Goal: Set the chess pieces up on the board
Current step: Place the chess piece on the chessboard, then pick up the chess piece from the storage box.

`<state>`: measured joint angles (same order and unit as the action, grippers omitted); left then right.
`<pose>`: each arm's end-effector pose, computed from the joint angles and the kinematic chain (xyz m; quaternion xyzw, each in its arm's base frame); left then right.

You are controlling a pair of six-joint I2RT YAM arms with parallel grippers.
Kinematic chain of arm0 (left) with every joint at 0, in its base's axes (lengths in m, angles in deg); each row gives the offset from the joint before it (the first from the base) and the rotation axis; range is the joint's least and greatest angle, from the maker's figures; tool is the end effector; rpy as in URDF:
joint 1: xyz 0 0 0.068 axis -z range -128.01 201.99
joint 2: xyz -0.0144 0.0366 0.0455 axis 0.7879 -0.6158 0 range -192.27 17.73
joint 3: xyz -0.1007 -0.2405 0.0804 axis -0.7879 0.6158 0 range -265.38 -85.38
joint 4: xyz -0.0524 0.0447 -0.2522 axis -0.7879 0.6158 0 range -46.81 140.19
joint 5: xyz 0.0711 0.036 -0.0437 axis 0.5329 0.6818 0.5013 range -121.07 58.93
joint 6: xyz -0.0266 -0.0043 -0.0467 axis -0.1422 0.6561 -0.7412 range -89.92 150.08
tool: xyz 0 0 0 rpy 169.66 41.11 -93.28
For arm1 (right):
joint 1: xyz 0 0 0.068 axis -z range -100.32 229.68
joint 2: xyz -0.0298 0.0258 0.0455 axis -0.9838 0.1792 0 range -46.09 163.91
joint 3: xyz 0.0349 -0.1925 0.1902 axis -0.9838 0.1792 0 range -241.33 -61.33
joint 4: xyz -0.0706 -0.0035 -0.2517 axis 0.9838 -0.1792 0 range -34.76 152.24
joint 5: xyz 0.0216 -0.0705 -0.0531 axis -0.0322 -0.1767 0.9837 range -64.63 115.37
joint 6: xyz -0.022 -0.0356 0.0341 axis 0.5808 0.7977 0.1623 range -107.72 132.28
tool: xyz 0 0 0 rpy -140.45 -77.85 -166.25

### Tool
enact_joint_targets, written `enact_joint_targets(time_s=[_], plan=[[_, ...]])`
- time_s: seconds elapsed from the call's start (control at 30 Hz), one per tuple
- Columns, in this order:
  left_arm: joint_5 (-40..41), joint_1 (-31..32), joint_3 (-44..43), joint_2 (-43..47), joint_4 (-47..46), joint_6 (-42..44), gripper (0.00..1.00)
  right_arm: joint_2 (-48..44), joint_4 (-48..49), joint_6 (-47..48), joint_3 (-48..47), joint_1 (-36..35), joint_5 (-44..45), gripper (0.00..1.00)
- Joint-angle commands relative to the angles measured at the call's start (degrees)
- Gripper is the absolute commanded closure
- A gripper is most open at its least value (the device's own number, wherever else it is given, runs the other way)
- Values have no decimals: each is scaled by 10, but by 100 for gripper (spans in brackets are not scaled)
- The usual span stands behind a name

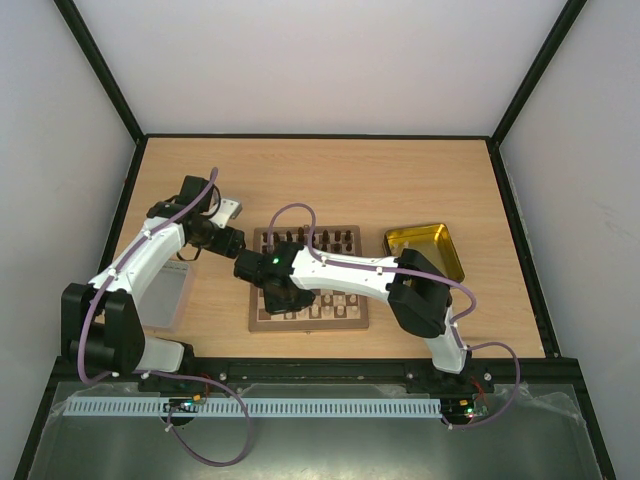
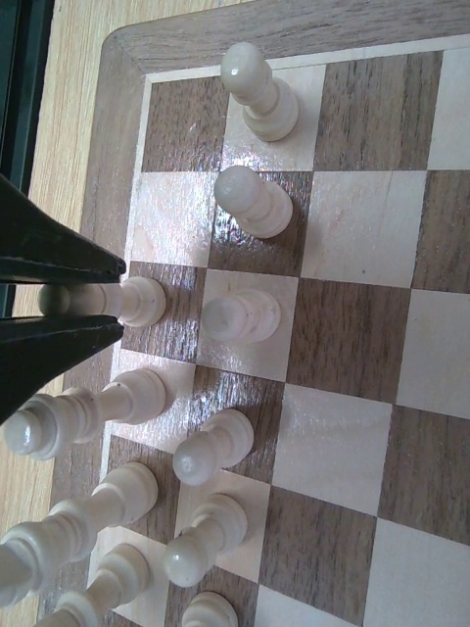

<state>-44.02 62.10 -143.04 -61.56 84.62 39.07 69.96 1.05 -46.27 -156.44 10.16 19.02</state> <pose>0.2644 -0.0552 0.2417 0.1863 0.9485 -0.1119 0.2304 0.1366 0.3772 0.2108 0.0990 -0.9912 -0.0859 0.0197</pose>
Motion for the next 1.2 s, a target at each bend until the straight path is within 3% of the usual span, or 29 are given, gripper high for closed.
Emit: enact_joint_targets(time_s=[0.0, 0.3, 0.87, 1.07, 1.17], plan=[[-5, 4, 6, 0, 3, 4, 23, 11, -17, -5, -12, -4, 17, 92], [-6, 3, 6, 0, 3, 4, 23, 12, -18, -5, -16, -4, 19, 81], [-8, 4, 6, -2, 4, 5, 23, 5, -49, -9, -46, 7, 59, 80], [-8, 3, 6, -6, 5, 5, 23, -55, -67, -5, -38, 80, 94, 79], [-6, 4, 5, -8, 5, 5, 23, -118, -69, 12, 8, 157, 110, 67]])
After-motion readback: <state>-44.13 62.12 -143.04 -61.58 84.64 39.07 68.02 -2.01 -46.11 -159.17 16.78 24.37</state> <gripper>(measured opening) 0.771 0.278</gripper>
